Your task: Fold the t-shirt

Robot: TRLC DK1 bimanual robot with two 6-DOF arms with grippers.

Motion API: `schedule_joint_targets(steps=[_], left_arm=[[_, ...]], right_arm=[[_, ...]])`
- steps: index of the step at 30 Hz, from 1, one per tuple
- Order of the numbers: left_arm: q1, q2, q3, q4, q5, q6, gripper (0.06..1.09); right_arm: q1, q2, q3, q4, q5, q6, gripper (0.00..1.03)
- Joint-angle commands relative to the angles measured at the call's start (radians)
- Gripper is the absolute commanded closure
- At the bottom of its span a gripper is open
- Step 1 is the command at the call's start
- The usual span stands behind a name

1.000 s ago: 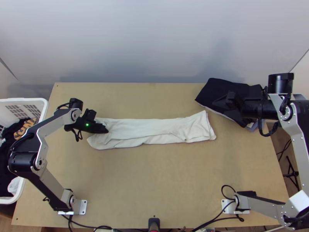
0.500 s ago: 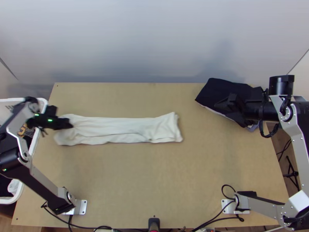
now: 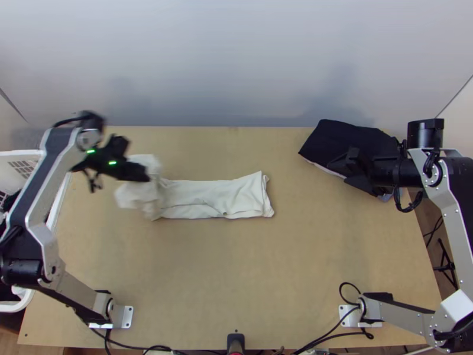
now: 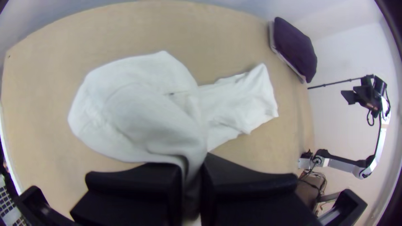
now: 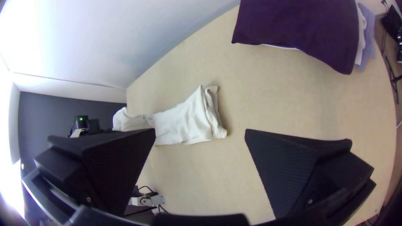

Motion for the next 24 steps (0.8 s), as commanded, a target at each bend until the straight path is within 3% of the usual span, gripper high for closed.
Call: schedule_joint_targets(steps=[1, 13, 24], left_arm=[[-0.291, 0.079, 0.136, 0.017, -0.003, -0.147, 1.05], [-0.395, 0.393, 0.327, 0.117, -0.043, -0.254, 1.05], [-0.487, 0.507, 0.495, 0.114, -0.046, -0.303, 1.05]], right_arm=[[0.001, 0.008, -0.006, 0.019, 0.000, -0.005, 0.04], [0.031, -0.008, -0.015, 0.031, -0.001, 0.006, 0.04], [0.046, -0.014, -0.052, 0.033, 0.000, 0.006, 0.04]])
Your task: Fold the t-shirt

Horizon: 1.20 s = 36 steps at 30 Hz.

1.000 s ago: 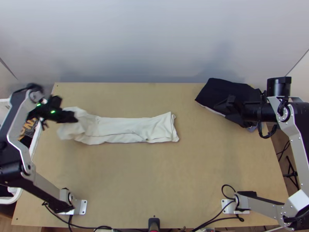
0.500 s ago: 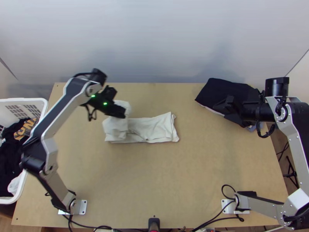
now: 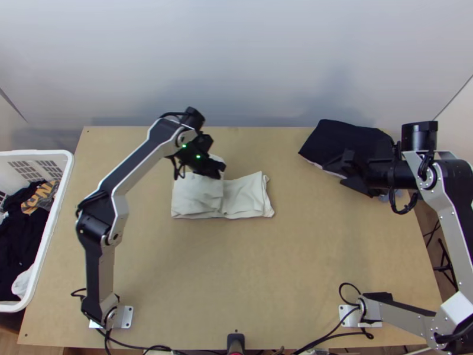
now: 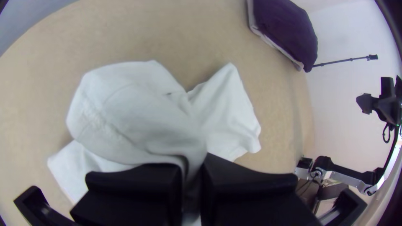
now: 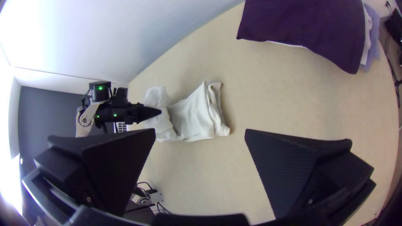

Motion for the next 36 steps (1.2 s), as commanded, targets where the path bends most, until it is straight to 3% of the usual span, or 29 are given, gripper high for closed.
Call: schedule_joint_targets(steps=[1, 6, 7, 8, 9, 10, 18, 29, 36], left_arm=[[-0.077, 0.078, 0.109, 0.001, -0.005, -0.030, 1.05], [-0.132, 0.126, 0.200, -0.004, -0.014, -0.059, 1.02], [-0.143, 0.136, 0.223, -0.007, -0.019, -0.067, 0.79], [-0.157, 0.136, 0.232, -0.010, -0.019, -0.064, 0.39], [-0.166, 0.127, 0.235, -0.002, -0.019, -0.056, 0.06], [-0.175, 0.118, 0.241, 0.022, -0.020, -0.064, 0.10], [-0.180, 0.000, 0.243, 0.189, -0.019, -0.130, 0.10], [-0.052, -0.075, 0.192, 0.133, -0.020, -0.108, 0.10], [0.011, -0.137, 0.158, 0.084, -0.069, -0.080, 0.10]], right_arm=[[0.013, 0.001, -0.022, 0.004, 0.002, 0.000, 0.04], [0.031, 0.007, -0.057, 0.028, 0.000, 0.000, 0.04], [0.036, 0.009, -0.065, 0.030, 0.000, 0.000, 0.04], [0.042, 0.009, -0.074, 0.035, 0.000, 0.000, 0.04], [0.046, 0.009, -0.085, 0.044, 0.000, 0.001, 0.04], [0.048, 0.009, -0.097, 0.050, 0.000, 0.001, 0.04], [0.129, 0.039, -0.228, 0.171, 0.005, 0.004, 0.04], [0.267, 0.311, -0.293, 0.473, 0.043, -0.013, 0.04], [0.286, 0.463, -0.260, 0.625, 0.043, -0.020, 0.04]])
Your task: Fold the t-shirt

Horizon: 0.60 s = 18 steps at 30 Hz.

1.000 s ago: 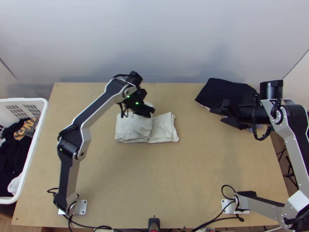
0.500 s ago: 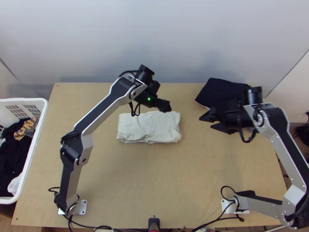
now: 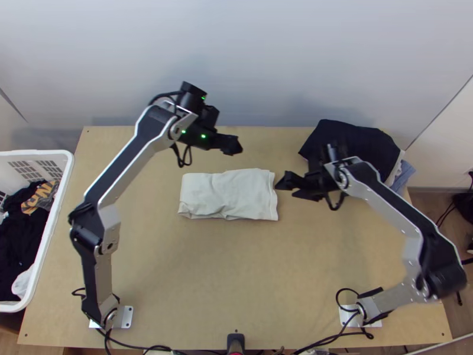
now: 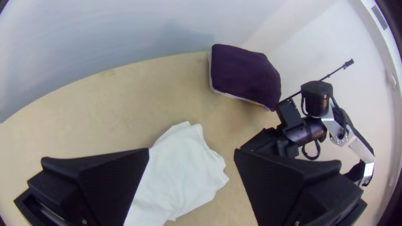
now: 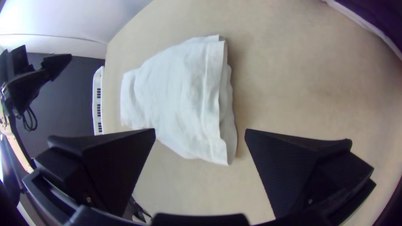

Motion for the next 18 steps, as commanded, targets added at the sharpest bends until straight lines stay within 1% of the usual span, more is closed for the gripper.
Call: schedule_joint_targets(steps=[1, 4, 12, 18], left_arm=[[0.066, -0.061, -0.031, -0.044, -0.043, 0.026, 0.10], [0.083, -0.077, -0.033, -0.063, -0.049, 0.036, 0.10], [0.080, -0.083, -0.046, -0.070, -0.085, 0.022, 0.10], [0.079, -0.088, -0.053, -0.073, -0.102, 0.006, 0.10]], right_arm=[[0.033, 0.159, 0.013, 0.152, 0.009, -0.007, 0.04], [0.039, 0.210, 0.022, 0.166, 0.009, -0.019, 0.04], [0.077, 0.339, 0.097, 0.190, 0.008, -0.015, 0.04], [0.146, 0.417, 0.200, 0.189, 0.006, -0.002, 0.04]])
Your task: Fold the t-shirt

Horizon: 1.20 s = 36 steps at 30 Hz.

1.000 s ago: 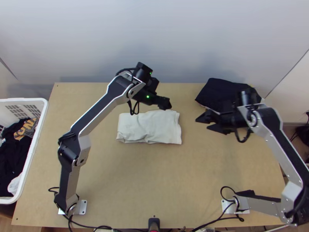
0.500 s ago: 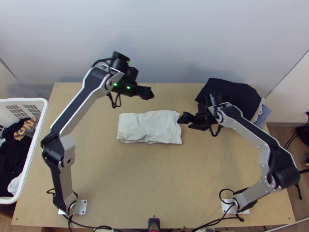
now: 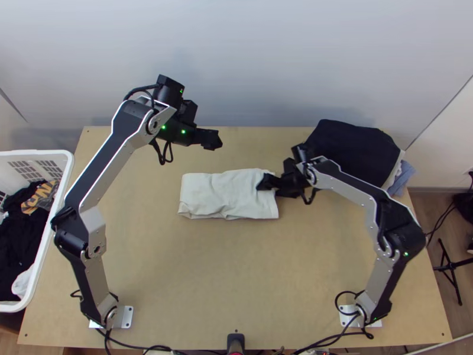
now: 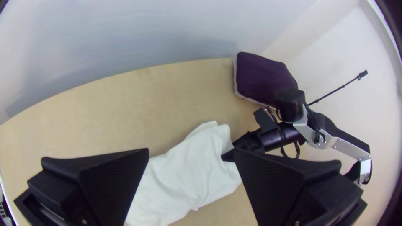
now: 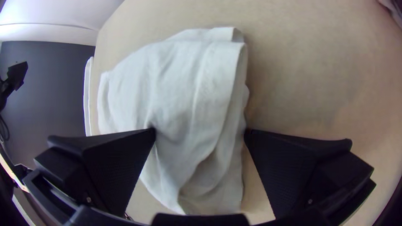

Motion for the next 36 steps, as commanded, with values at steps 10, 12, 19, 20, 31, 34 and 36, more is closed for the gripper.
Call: schedule_joint_targets(steps=[10, 12, 19, 20, 31, 34, 36], left_arm=[[0.010, -0.034, -0.034, -0.005, -0.048, -0.023, 0.10], [0.014, -0.039, -0.043, -0.005, -0.056, -0.025, 0.10], [0.026, -0.048, -0.058, -0.004, -0.070, -0.025, 0.10], [0.028, -0.048, -0.058, -0.001, -0.070, -0.025, 0.10], [0.036, -0.035, -0.060, 0.009, -0.076, -0.037, 0.10], [0.036, -0.031, -0.069, 0.013, -0.097, -0.040, 0.10], [0.036, -0.031, -0.080, 0.019, -0.101, -0.040, 0.10]], right_arm=[[0.157, 0.199, 0.274, -0.029, 0.000, 0.029, 0.09], [0.142, 0.173, 0.277, -0.044, -0.005, 0.027, 0.40], [0.005, -0.029, 0.254, -0.111, -0.072, 0.037, 1.00], [-0.019, -0.063, 0.257, -0.124, -0.097, 0.038, 1.00], [-0.352, -0.183, 0.553, -0.414, -0.291, -0.039, 1.00], [-0.432, -0.137, 0.671, -0.463, -0.330, -0.078, 1.00], [-0.467, -0.094, 0.760, -0.492, -0.345, -0.103, 1.00]])
